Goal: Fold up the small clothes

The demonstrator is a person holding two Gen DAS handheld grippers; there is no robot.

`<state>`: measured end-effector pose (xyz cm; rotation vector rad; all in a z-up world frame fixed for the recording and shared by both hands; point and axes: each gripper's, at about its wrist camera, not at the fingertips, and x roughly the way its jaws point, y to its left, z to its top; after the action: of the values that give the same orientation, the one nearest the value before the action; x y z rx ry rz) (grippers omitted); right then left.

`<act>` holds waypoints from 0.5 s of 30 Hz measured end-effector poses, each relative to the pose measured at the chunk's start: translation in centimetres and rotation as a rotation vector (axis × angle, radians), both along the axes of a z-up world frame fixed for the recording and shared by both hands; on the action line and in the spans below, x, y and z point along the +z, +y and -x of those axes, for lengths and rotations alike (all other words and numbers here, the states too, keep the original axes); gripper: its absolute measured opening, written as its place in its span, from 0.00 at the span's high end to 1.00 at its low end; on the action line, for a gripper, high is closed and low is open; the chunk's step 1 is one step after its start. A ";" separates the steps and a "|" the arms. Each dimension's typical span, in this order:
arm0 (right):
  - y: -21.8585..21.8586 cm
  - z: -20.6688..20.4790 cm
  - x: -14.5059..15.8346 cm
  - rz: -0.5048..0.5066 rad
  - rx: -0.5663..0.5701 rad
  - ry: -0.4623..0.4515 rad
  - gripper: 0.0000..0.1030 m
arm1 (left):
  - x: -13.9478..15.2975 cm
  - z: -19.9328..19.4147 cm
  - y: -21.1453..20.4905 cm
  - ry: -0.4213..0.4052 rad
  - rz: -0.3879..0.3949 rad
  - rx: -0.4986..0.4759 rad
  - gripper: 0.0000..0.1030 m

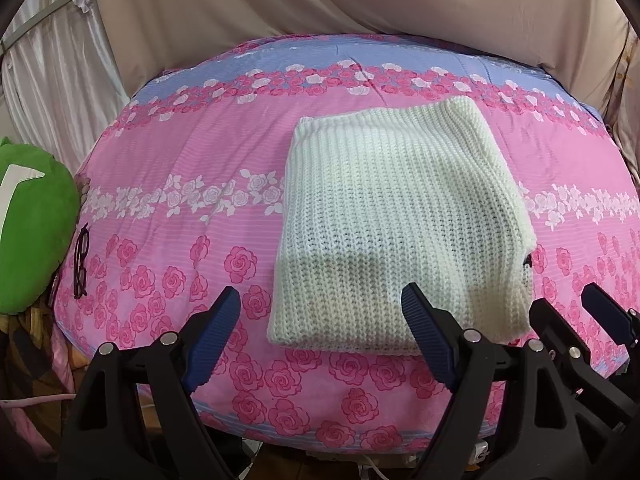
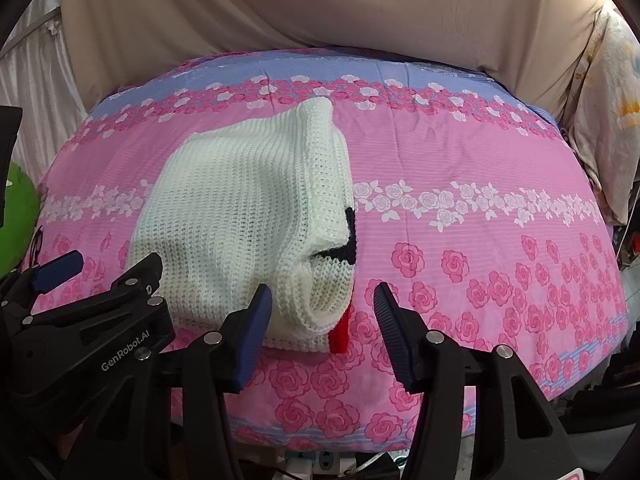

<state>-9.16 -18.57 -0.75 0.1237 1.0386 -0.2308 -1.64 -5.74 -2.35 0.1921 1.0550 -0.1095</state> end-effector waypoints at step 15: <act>0.3 -0.2 -0.1 0.002 0.002 0.005 0.51 | -0.1 -0.1 0.0 0.003 -0.003 0.000 0.22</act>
<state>-8.97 -18.30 -0.84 0.1202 1.0433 -0.2305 -1.55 -5.71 -2.45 0.1943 1.0580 -0.1080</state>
